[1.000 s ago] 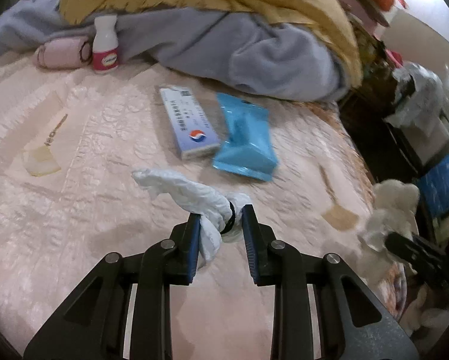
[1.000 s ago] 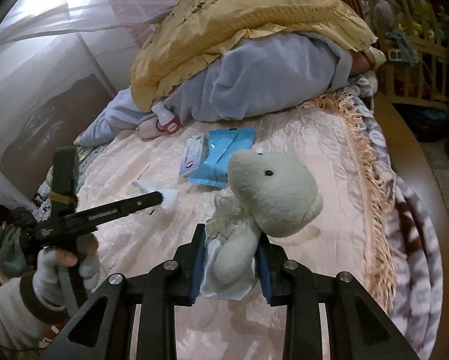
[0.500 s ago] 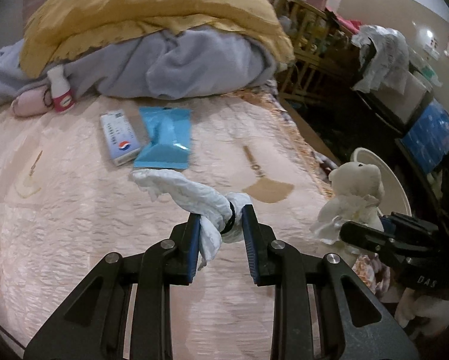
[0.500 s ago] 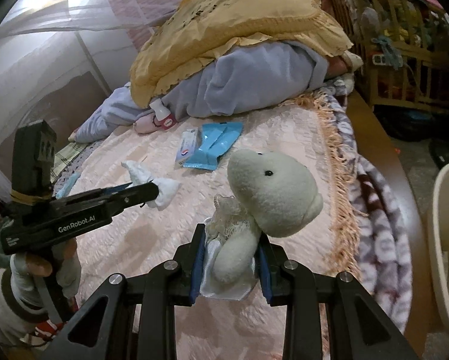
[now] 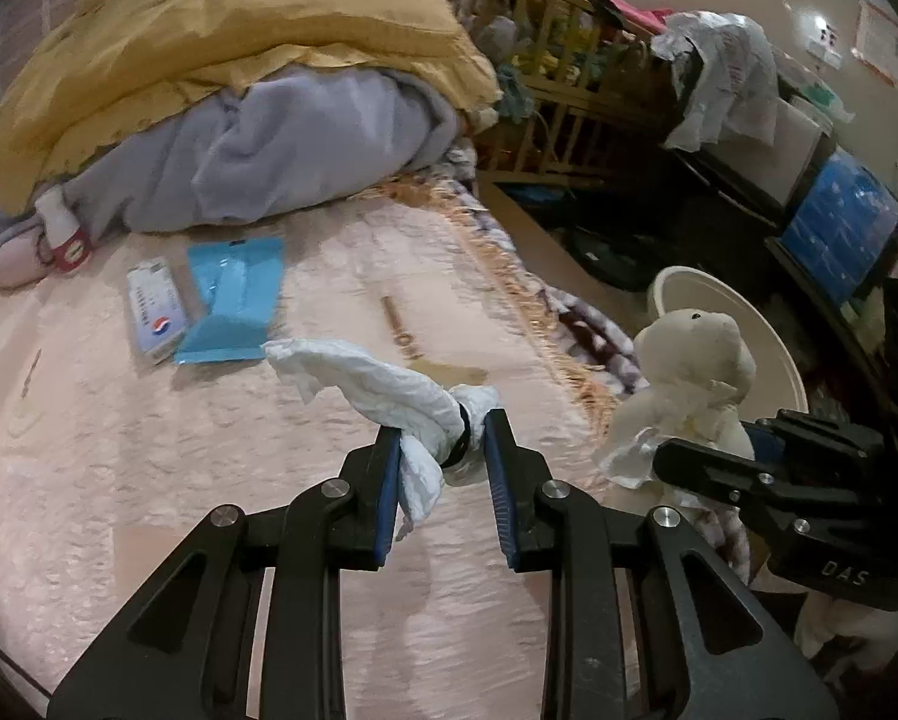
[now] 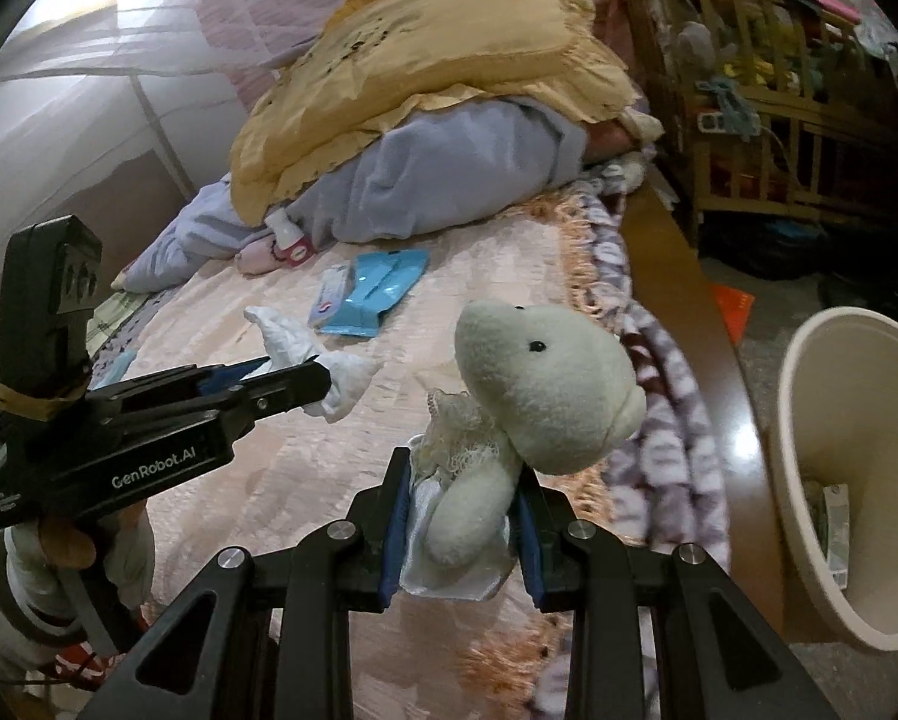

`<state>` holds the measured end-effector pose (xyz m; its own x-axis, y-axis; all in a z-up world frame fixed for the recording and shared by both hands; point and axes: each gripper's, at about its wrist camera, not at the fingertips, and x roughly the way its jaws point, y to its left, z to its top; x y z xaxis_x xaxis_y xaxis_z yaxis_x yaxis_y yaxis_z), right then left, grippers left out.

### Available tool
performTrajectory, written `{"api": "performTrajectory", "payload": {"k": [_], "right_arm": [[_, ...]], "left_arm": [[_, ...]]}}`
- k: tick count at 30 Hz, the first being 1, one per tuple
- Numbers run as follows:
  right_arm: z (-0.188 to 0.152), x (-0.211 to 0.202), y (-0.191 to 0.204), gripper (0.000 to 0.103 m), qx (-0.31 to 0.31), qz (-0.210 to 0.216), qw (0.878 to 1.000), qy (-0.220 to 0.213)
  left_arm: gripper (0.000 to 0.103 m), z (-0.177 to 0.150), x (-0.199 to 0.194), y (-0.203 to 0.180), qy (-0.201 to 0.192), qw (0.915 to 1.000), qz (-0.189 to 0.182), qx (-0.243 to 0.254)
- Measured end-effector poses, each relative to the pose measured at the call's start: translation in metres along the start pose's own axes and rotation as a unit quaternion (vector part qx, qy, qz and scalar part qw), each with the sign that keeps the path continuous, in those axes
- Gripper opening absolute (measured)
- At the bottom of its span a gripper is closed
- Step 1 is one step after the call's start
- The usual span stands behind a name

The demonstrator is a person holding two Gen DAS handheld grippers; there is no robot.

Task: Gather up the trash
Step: 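Carry the tissue and plush toy over the white bucket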

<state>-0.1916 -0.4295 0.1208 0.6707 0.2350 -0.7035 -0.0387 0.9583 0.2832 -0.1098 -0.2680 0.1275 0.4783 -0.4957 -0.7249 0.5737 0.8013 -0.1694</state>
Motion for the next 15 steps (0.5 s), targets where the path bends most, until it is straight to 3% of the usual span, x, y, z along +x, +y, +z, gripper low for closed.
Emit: {"api": "performTrajectory", "payload": {"k": [15], "right_arm": [[-0.007,-0.028,-0.048,0.03,0.032,-0.028,0.999,-0.015]], "left_arm": [[0.024,0.011,0.021,-0.061,0.008,0.9988,-0.026,0.04]]}}
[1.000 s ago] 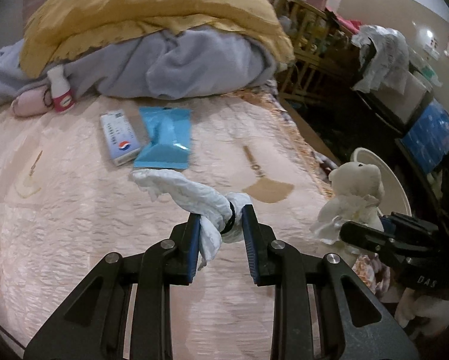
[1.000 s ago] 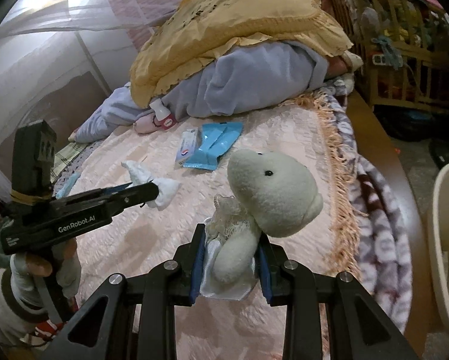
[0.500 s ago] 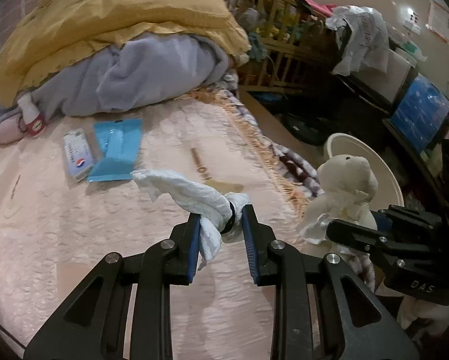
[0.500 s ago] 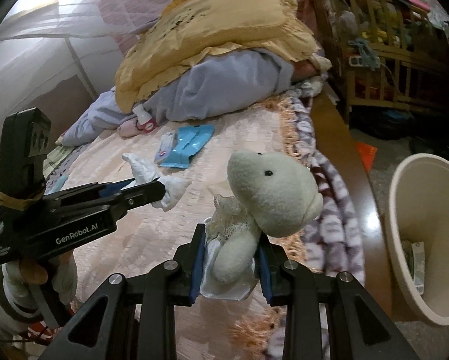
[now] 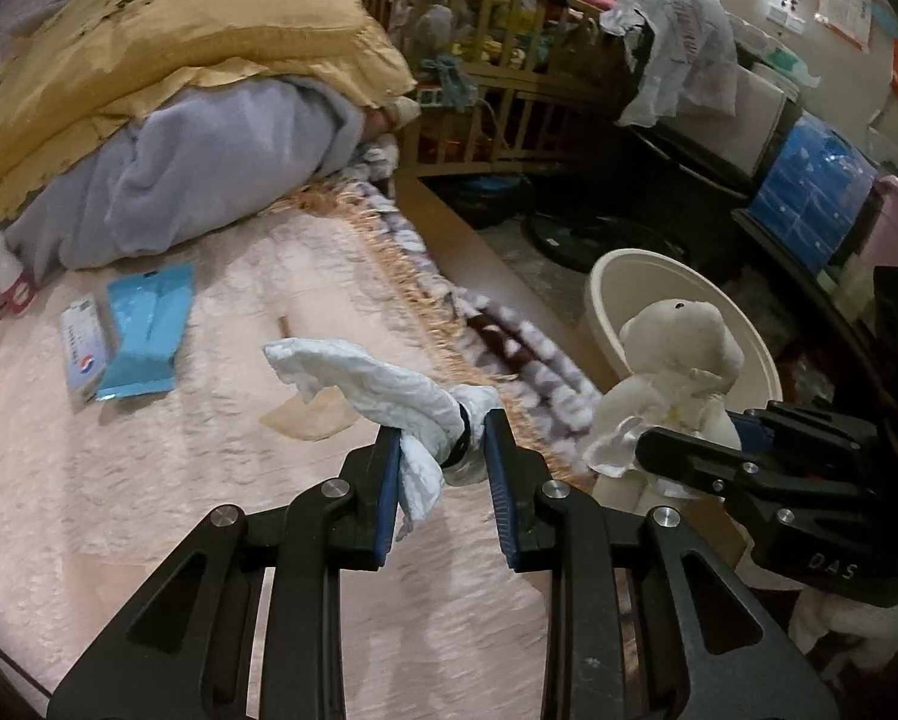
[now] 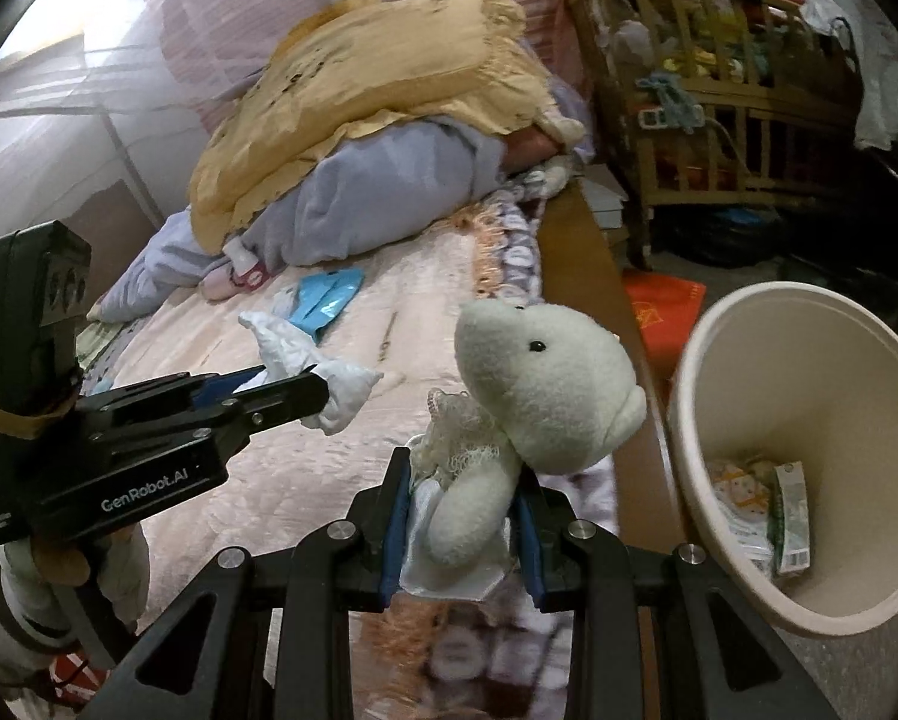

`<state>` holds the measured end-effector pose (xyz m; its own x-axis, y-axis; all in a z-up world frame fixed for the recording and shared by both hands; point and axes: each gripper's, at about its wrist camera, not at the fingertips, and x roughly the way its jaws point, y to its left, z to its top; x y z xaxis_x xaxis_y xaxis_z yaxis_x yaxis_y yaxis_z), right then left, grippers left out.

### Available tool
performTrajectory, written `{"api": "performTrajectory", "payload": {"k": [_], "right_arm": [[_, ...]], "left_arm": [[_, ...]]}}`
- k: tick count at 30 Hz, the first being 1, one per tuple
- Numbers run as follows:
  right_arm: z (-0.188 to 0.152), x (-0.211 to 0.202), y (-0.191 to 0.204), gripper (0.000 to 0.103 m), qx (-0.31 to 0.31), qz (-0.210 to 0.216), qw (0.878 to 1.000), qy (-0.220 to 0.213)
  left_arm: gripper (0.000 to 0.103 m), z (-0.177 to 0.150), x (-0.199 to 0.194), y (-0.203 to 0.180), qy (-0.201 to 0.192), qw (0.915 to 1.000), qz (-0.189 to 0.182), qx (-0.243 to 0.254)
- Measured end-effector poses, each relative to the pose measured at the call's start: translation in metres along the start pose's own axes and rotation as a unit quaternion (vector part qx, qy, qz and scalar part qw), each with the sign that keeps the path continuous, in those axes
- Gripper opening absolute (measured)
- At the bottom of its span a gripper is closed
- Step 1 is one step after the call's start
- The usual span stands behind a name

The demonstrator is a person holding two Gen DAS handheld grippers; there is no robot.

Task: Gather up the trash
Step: 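Carry the tissue and plush toy over the white bucket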

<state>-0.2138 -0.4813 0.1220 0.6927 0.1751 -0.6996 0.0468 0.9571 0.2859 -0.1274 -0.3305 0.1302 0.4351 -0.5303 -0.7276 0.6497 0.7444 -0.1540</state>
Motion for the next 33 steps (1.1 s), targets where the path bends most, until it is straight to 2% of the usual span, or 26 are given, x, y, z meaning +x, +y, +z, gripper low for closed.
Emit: {"api": "performTrajectory", "payload": {"k": [10,25,33], "right_arm": [[-0.003,-0.019,-0.037,0.03,0.019,-0.03,0.999,-0.008],[-0.005,-0.05,-0.112,0.03,0.046,-0.109,0.993,-0.013],[-0.011,-0.055,-0.146,0.03,0.068,-0.128,0.989,-0.01]], "left_arm": [[0.024,0.018,0.016,-0.041,0.0,0.9996,-0.019,0.022],[0.024,0.043,0.053,-0.1,0.015,0.9979,-0.042,0.046],[0.024,0.052,0.071,-0.122,0.02,0.9966,-0.048,0.063]]}}
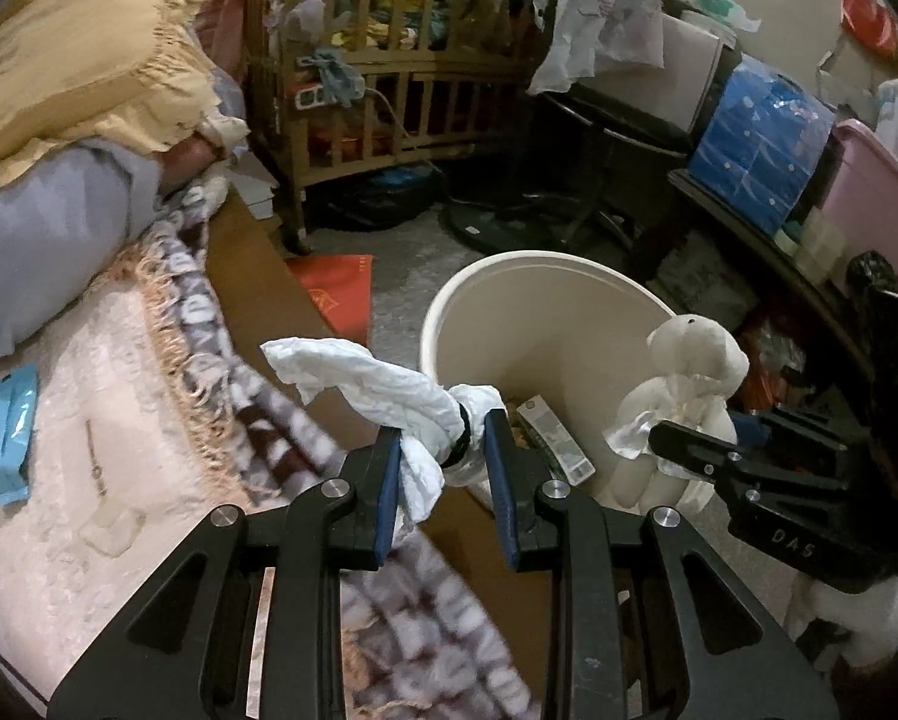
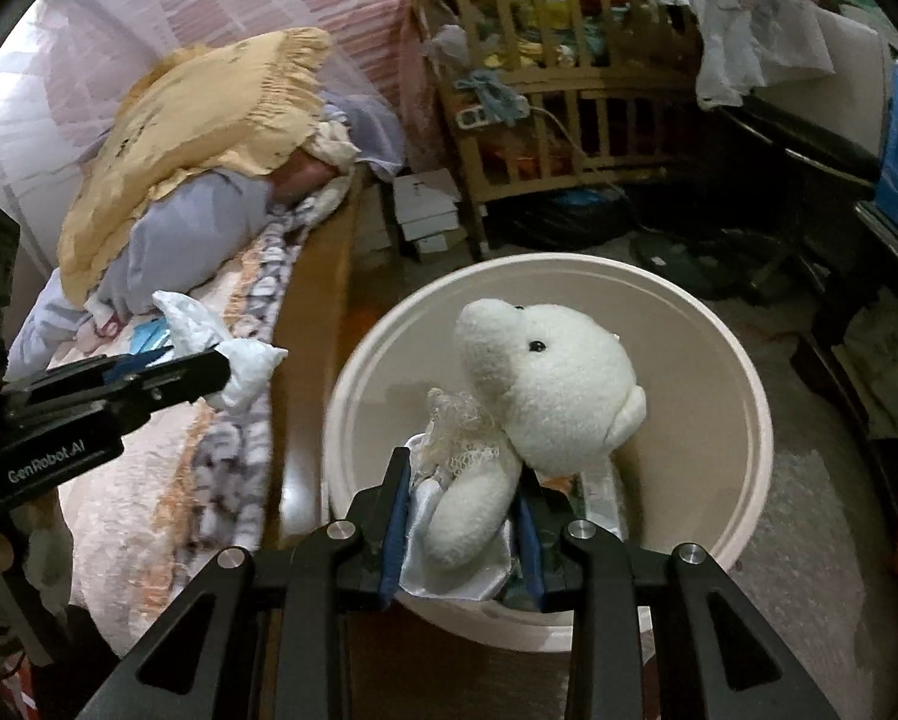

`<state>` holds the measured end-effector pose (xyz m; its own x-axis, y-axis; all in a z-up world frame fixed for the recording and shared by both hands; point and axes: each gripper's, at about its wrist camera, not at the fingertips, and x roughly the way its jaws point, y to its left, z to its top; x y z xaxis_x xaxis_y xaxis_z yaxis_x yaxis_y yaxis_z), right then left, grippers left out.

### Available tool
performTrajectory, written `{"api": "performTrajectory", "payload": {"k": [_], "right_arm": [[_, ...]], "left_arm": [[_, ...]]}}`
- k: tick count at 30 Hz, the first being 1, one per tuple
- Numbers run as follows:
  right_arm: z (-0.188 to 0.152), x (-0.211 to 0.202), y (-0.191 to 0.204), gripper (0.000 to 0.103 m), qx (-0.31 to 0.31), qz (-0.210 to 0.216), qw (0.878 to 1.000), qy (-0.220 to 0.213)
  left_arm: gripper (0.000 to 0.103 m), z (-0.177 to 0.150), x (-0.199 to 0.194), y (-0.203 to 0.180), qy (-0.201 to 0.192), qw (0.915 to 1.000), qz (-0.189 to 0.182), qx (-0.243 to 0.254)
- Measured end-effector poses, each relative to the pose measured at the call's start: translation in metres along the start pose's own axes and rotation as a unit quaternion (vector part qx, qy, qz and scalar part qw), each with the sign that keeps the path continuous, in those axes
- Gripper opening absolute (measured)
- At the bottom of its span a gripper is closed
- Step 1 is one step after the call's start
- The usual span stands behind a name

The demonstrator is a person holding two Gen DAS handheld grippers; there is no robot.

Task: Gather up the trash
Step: 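Carry the tissue and plush toy over the white bucket, then open the left gripper to drop the tissue while the right drops the plush toy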

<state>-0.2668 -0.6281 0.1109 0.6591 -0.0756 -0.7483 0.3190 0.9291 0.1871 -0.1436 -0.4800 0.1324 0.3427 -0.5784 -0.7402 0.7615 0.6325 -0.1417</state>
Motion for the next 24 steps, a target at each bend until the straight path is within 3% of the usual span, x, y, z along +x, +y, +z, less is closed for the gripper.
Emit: {"api": "performTrajectory", "payload": {"k": [24], "right_arm": [[-0.005,0.027,-0.035,0.03,0.017,-0.025,0.999,0.023]], "left_arm": [[0.024,0.016,0.052,-0.028,0.021,0.9994,-0.029,0.0]]}}
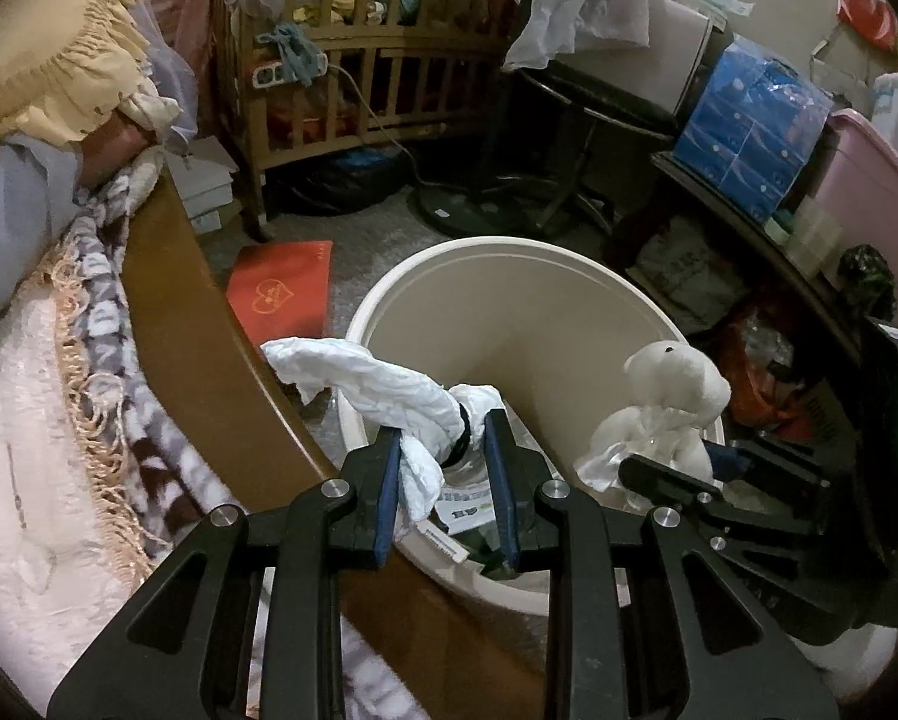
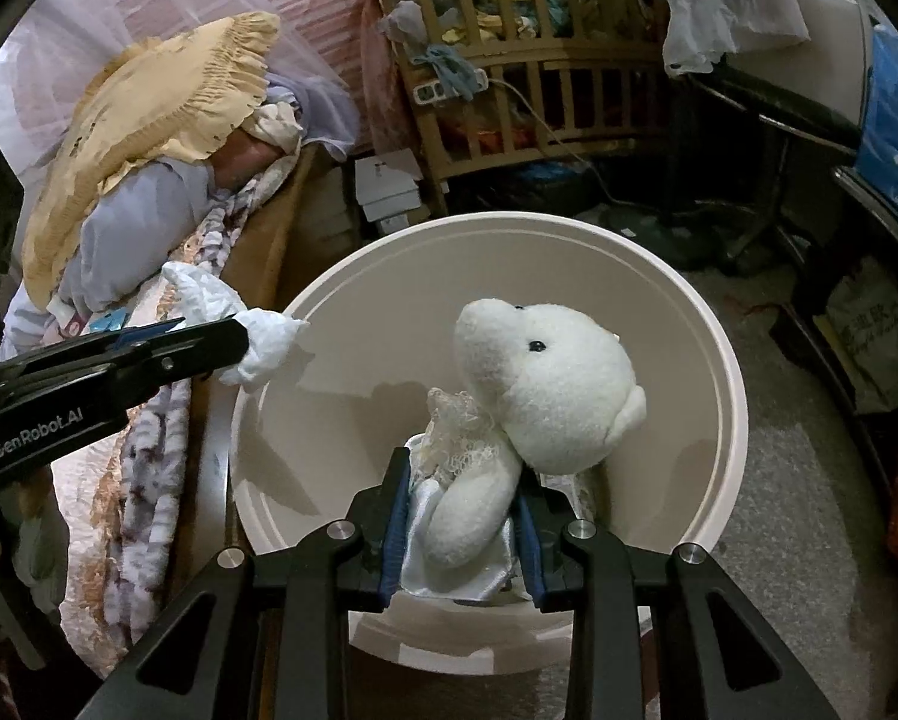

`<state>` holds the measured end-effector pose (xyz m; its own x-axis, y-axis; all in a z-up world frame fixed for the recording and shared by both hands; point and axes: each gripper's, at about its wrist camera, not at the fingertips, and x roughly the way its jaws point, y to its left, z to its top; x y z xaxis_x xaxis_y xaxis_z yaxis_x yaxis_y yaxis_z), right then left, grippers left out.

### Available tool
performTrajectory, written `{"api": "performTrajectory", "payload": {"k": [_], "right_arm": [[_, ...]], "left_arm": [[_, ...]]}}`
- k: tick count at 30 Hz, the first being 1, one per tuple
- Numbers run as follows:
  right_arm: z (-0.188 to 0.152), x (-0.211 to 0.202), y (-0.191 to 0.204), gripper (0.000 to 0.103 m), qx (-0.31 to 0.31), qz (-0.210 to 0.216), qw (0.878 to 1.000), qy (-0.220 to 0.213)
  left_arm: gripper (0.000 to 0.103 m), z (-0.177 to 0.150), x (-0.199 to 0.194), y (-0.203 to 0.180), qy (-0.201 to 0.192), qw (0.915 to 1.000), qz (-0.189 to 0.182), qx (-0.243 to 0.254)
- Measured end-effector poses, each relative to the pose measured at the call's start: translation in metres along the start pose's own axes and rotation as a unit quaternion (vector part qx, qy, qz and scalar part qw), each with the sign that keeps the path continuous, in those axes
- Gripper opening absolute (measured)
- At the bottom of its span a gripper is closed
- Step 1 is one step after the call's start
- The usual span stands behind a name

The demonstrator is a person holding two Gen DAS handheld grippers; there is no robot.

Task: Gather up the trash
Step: 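Open the left gripper to drop the tissue while the right drops the plush toy, then move both open grippers back over the items on the bed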

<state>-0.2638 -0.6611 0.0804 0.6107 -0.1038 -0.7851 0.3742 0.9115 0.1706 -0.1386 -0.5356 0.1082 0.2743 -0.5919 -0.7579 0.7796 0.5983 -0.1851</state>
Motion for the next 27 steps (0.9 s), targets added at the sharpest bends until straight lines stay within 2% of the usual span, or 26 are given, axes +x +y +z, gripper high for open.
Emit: {"api": "performTrajectory", "payload": {"k": [8,10,11,12,14,22,27], "right_arm": [[-0.002,0.006,-0.001,0.03,0.0,-0.008,1.0,0.004],[-0.002,0.008,0.0,0.031,-0.001,-0.009,1.0,0.003],[-0.002,0.008,0.0,0.035,-0.001,-0.009,1.0,0.003],[-0.002,0.008,0.0,0.043,0.0,-0.012,1.0,0.003],[-0.003,0.009,0.0,0.048,0.004,-0.016,1.0,0.004],[-0.003,0.005,0.012,0.048,0.003,0.003,1.0,0.002],[0.0,-0.004,0.035,0.048,-0.004,0.023,1.0,-0.01]], "left_arm": [[0.027,0.003,0.006,-0.003,-0.003,0.9998,-0.018,-0.007],[0.032,0.004,0.006,-0.002,-0.003,0.9997,-0.024,-0.009],[0.038,0.003,0.006,-0.002,-0.002,0.9996,-0.026,-0.01],[0.048,0.003,0.006,0.0,0.0,0.9996,-0.027,-0.012],[0.055,0.001,0.002,0.003,-0.002,0.9995,-0.027,-0.015],[0.056,-0.01,-0.023,0.025,-0.013,0.9997,-0.008,-0.019],[0.056,-0.022,-0.049,0.049,-0.03,0.9989,0.029,-0.02]]}}
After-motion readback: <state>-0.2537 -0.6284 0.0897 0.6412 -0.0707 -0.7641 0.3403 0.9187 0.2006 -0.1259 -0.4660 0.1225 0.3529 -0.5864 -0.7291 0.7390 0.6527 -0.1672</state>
